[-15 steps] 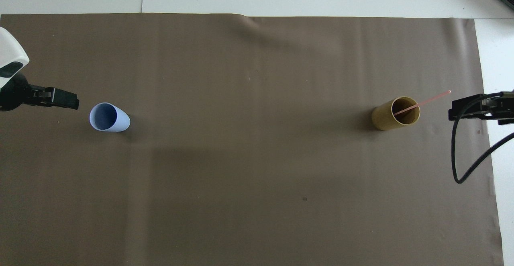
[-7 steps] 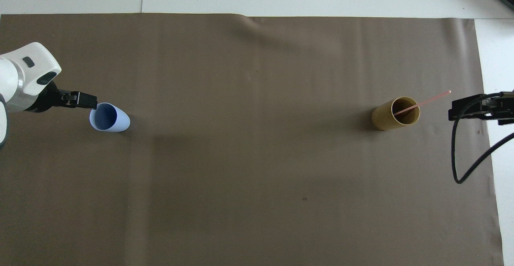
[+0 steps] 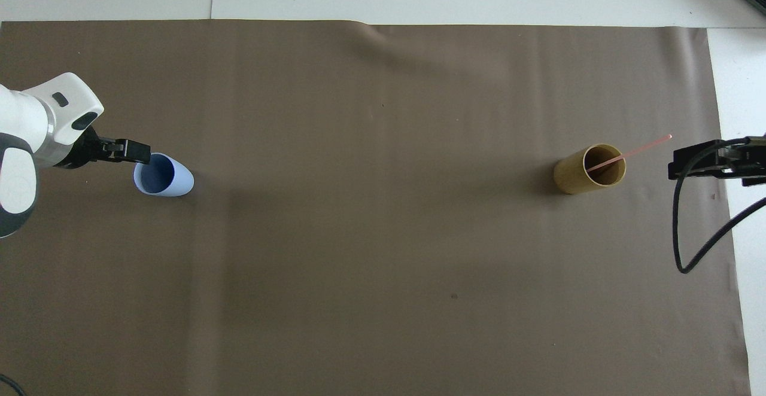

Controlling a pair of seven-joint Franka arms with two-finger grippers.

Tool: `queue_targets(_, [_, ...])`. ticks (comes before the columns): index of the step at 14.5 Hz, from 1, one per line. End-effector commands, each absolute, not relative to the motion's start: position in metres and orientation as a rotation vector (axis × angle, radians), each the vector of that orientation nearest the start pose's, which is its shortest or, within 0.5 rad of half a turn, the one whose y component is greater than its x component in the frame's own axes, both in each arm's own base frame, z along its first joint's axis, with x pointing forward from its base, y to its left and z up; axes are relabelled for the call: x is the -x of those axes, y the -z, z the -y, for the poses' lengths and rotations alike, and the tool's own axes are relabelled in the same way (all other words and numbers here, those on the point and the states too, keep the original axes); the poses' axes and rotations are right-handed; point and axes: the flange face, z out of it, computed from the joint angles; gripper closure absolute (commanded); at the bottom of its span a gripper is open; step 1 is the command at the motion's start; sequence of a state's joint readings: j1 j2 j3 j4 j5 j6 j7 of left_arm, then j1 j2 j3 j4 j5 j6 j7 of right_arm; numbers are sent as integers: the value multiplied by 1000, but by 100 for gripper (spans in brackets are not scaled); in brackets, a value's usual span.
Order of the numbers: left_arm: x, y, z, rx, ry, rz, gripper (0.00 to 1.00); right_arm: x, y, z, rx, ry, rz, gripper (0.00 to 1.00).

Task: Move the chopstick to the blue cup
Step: 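Grasp the rim of the white-and-blue cup with the left gripper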

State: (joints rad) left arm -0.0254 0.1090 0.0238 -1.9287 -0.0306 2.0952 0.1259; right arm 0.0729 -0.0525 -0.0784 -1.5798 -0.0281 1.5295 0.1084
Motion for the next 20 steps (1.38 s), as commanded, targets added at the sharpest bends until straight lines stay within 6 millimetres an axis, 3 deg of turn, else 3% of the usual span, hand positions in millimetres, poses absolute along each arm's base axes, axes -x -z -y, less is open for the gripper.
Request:
queue_targets(1, [-583,-420,-10,3157,144,-166,0,-532,-645,11,3157,13,-161,0])
queue_targets(8, [-588,-385,-7,3155,149,-165,0,-532,-645,11,3157,11,-161,0])
queue_targets(11, [-574,-370,-2,3162,88,-160,0,-532,-645,11,3157,11,-161,0])
queue_targets(13, [-572,-370,-3,3162,91,-160,20,-532,-645,11,3159,13,-161,0])
queue_targets(15, [-572,-370,-4,3163,91,-156,57,-532,-645,11,3157,11,-161,0])
queue_targets(18, [-569,-371,-4,3166,72,-155,96,-532,-645,11,3157,11,-161,0])
queue_targets(20, [-570,-371,0,3168,74,-162,100,-532,-645,11,3157,13,-161,0])
